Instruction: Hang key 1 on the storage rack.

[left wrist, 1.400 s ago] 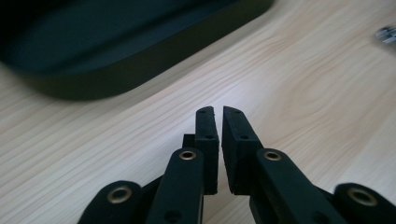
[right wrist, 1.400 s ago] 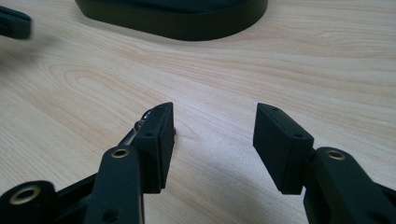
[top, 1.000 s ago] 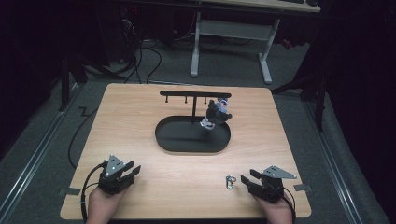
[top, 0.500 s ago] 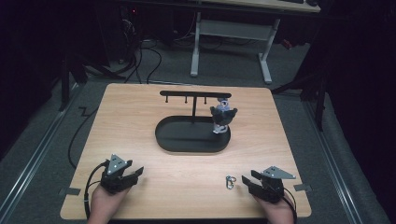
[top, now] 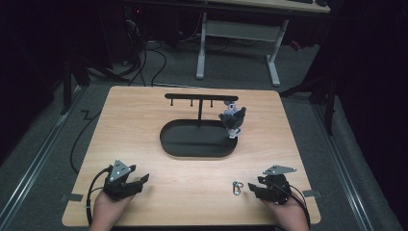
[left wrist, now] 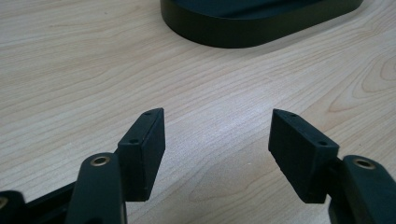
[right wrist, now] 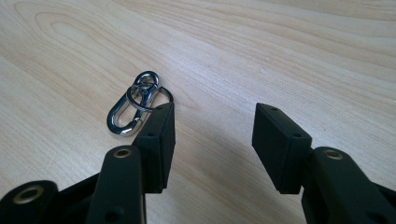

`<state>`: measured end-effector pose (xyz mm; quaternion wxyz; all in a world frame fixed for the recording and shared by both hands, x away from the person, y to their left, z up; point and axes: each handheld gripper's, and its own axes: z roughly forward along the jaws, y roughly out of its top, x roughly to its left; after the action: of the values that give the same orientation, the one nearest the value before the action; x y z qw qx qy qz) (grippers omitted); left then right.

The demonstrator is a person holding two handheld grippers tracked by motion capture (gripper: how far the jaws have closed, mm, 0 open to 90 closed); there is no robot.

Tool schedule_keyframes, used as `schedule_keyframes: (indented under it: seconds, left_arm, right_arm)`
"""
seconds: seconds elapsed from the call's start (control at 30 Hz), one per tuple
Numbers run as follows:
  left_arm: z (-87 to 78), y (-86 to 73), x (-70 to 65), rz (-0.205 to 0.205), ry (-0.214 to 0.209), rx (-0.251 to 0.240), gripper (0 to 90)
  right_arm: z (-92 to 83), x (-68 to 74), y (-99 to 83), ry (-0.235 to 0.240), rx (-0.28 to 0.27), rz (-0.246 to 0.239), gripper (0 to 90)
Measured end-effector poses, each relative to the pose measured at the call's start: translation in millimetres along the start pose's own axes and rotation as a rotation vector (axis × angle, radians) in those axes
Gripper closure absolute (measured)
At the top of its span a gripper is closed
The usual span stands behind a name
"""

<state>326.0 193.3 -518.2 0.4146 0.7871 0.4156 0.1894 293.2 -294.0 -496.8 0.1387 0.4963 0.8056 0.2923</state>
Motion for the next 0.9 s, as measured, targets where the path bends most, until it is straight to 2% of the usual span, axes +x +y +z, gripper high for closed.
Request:
schedule_keyframes:
  seconds: [0.07,0.17,0.3,0.47,0.73,0.9]
  left_arm:
    - [0.4,0.4,0.6,0.000,-0.002,0.001,36.9]
    - [1.9,0.1,0.3,0.000,-0.004,0.007,36.9]
    - [2.5,0.0,-1.4,0.004,-0.013,0.007,37.0]
    - [1.8,-0.5,-0.8,0.000,-0.016,0.005,37.0]
    - [3.0,-0.5,0.4,0.002,-0.017,0.011,37.0]
    - [2.2,-0.8,1.3,0.004,-0.015,0.011,37.0]
  right_arm:
    - [-2.3,-1.8,4.7,0.007,0.036,-0.007,48.5]
    - [-3.9,-0.2,9.3,0.013,0.075,-0.043,47.7]
    - [-2.1,6.4,15.7,-0.001,0.158,-0.135,47.0]
    - [2.6,15.7,22.8,-0.015,0.247,-0.221,46.8]
    - [12.6,33.7,40.4,-0.027,0.330,-0.348,47.6]
    - [25.0,46.0,48.4,-0.019,0.365,-0.424,52.6]
